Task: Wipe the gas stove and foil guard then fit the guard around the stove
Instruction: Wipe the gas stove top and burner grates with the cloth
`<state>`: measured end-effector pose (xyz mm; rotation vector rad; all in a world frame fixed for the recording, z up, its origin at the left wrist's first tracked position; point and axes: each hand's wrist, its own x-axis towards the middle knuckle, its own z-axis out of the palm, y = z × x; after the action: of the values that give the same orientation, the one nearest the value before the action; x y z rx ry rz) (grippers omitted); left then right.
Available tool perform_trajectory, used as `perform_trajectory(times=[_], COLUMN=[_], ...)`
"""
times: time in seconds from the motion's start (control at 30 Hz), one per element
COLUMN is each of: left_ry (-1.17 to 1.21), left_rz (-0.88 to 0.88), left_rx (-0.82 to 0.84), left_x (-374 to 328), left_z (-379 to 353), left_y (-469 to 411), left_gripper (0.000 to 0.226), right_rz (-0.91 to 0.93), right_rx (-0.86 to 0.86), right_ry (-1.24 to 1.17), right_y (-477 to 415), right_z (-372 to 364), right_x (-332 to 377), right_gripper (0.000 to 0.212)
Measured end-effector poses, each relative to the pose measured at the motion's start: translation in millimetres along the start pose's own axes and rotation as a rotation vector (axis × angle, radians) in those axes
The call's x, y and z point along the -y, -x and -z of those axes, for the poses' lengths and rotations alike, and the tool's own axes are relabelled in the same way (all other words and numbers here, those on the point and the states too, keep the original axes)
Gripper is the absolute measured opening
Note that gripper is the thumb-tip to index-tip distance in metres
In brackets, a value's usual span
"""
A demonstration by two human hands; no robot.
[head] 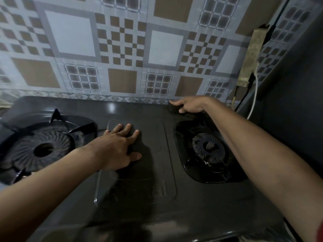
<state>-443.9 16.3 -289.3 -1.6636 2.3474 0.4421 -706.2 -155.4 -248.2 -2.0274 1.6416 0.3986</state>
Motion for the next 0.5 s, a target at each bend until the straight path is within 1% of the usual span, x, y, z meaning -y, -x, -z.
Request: perform_trajectory(times=[0.17, 0.27, 0.4, 0.5], left_ry=[0.028, 0.046, 0.079, 0.091], left_rz=[0.002, -0.008, -0.008, -0.014], left_rx=[-0.013, -0.036, -0.054, -0.065], left_x=[0, -1, -1, -1], left_z=[-1, 0, 2, 5], left_y=[2, 3, 6, 8], left_gripper=[0.086, 0.086, 0.087, 0.086], right_rz=[0.008, 0.04, 0.049, 0.073], right_rx=[-0.019, -0.06, -0.175, -0.238], right_ry=[0.053, 0.023, -0.022, -0.014], right_y=[-2, -1, 4, 10], right_z=[-13, -24, -35, -40], right_x=[42, 59, 77, 87], right_gripper=[0.068, 0.071, 0.056, 0.056])
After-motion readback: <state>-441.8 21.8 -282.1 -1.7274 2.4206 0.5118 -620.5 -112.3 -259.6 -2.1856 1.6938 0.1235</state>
